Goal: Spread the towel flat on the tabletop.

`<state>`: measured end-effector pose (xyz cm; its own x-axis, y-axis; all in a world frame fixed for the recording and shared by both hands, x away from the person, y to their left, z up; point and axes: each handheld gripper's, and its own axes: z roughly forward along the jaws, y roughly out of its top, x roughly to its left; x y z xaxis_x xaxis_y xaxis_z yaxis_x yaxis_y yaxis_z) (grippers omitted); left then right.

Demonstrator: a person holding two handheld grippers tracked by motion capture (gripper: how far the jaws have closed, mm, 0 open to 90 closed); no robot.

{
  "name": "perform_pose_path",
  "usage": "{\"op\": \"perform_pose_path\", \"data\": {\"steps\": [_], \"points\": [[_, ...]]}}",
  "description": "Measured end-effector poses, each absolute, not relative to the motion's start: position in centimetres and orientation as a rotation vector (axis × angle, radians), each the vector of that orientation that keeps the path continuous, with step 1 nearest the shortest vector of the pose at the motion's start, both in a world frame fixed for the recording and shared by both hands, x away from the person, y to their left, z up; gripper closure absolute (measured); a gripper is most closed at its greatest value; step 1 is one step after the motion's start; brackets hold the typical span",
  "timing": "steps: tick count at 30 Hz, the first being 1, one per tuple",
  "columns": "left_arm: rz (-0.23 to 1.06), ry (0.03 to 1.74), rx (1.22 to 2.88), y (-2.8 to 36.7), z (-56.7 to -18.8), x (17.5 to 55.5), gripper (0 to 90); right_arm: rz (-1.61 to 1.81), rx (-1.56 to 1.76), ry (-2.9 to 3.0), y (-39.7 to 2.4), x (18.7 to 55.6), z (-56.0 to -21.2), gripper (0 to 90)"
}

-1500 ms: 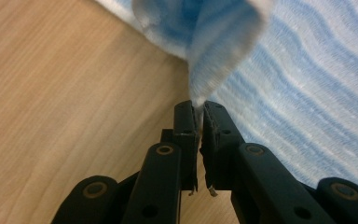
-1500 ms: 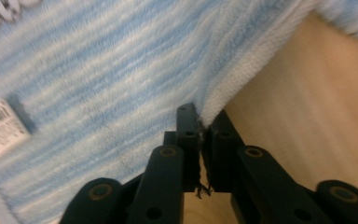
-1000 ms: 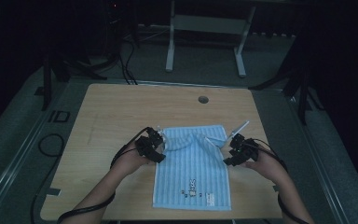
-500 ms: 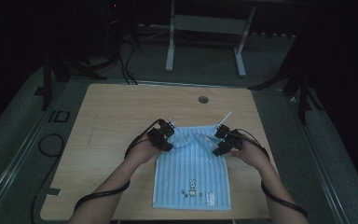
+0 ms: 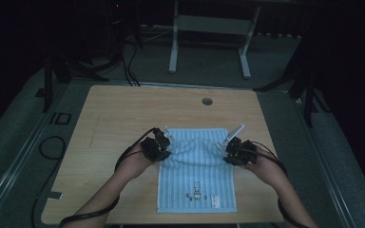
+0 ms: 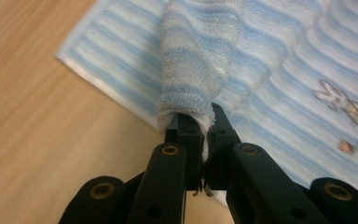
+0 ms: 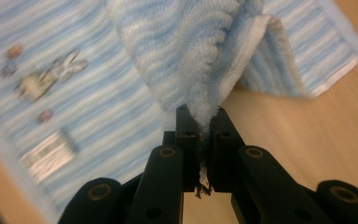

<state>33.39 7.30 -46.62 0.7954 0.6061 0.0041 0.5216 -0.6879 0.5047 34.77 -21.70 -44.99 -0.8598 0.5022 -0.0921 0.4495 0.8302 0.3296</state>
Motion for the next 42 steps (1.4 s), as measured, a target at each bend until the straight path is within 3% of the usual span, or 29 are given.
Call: {"op": "perform_pose_path", "data": {"steps": [8,10,23,32,42], "points": [[0.121,0.787,2.552,7.3,-49.2,30.3,85.8,0.455,0.716,2.877,-22.5,30.7,-46.9,82.4],[0.082,0.775,2.586,7.0,-50.8,29.5,84.9,0.429,0.73,2.917,-22.6,29.6,-48.8,81.4],[0.068,0.818,2.582,7.1,-52.3,30.9,85.1,0.439,0.866,2.932,-23.8,31.3,-51.6,79.9],[0.164,0.911,2.571,5.7,-52.3,36.1,84.9,0.375,0.948,2.863,-23.5,36.5,-51.6,80.3],[0.172,1.018,2.568,4.8,-52.2,41.0,83.1,0.376,1.088,2.822,-23.9,42.4,-51.6,79.0]]}}
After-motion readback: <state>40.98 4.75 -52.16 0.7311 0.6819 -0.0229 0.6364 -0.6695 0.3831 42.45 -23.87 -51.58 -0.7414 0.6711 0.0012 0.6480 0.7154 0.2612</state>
